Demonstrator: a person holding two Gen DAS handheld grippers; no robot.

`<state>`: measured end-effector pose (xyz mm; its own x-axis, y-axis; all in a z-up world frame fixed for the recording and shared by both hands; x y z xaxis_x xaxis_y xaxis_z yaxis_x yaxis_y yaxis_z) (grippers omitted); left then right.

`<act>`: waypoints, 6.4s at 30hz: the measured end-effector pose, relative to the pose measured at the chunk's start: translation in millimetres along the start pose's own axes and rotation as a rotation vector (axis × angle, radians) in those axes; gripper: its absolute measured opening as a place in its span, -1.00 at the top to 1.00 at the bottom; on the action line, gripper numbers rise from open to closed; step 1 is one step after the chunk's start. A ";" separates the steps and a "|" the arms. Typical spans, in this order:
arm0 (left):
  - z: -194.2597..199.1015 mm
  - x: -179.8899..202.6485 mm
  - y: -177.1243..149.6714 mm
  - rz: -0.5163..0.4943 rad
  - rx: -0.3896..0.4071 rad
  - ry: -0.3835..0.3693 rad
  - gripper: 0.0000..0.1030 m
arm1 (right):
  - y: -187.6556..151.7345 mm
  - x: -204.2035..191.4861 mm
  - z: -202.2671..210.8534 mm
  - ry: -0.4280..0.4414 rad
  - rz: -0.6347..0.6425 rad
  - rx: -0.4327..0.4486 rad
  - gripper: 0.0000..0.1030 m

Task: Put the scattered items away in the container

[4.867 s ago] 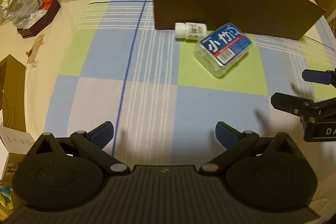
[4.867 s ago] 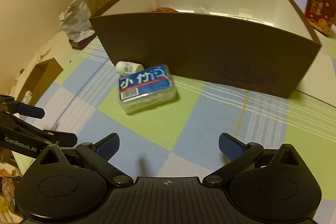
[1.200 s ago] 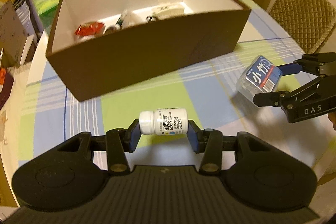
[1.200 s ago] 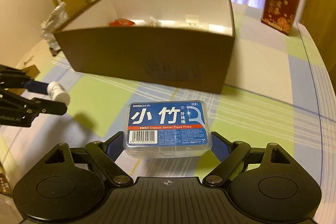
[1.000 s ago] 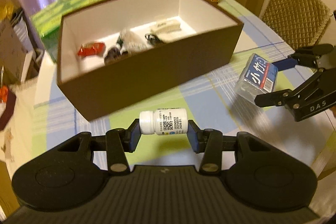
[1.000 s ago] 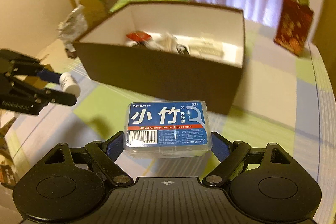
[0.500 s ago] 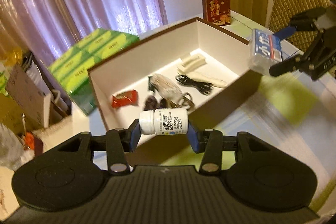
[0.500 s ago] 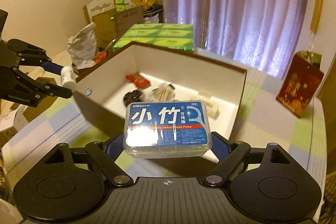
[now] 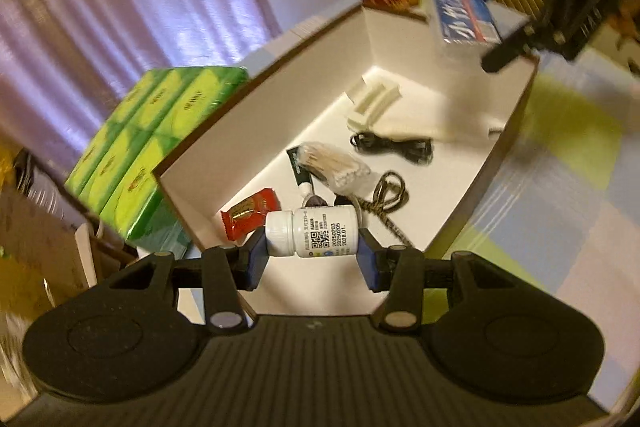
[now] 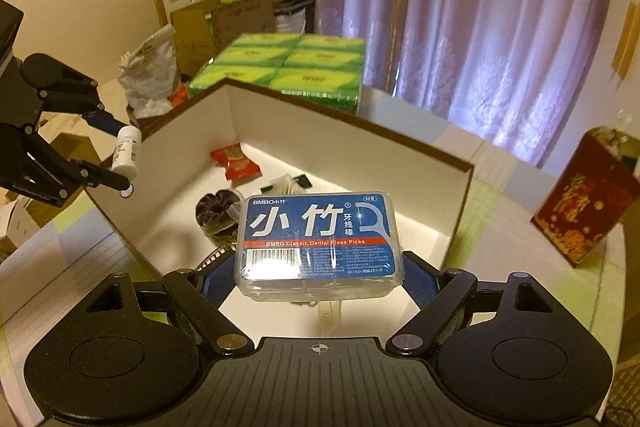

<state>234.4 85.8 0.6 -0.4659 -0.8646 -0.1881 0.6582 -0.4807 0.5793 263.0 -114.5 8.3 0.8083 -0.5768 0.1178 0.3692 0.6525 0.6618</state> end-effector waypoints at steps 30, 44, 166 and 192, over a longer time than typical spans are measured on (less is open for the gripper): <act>-67.4 -21.0 8.4 -0.060 -0.244 -0.145 -0.03 | 6.5 10.2 -70.0 0.136 -0.149 -0.249 -0.70; -62.0 -22.4 12.0 0.009 -0.222 -0.130 -0.41 | 15.3 -8.2 -85.0 0.151 -0.133 -0.307 -1.00; 133.6 186.6 -76.9 0.825 -0.049 0.325 -0.98 | -115.9 -123.5 138.1 -0.126 -0.233 0.052 -1.00; 143.8 224.7 -72.7 0.824 -0.010 0.352 -0.98 | -136.2 -124.3 166.8 -0.111 -0.195 0.099 -1.00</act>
<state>-3.1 -52.5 30.3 0.3642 -0.9299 0.0514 0.7094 0.3127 0.6316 35.8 -213.7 27.0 0.6687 -0.7413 0.0576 0.4624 0.4752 0.7486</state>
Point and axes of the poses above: each gripper's, at about its wrist camera, not at the fingertips, and z roughly against the way its jaws point, x to its right, y to its top, the point moved 1 cm from there along -z, roughly the way its jaws point, and after that the axes turned 11 degrees about z, right-handed, at the moved point
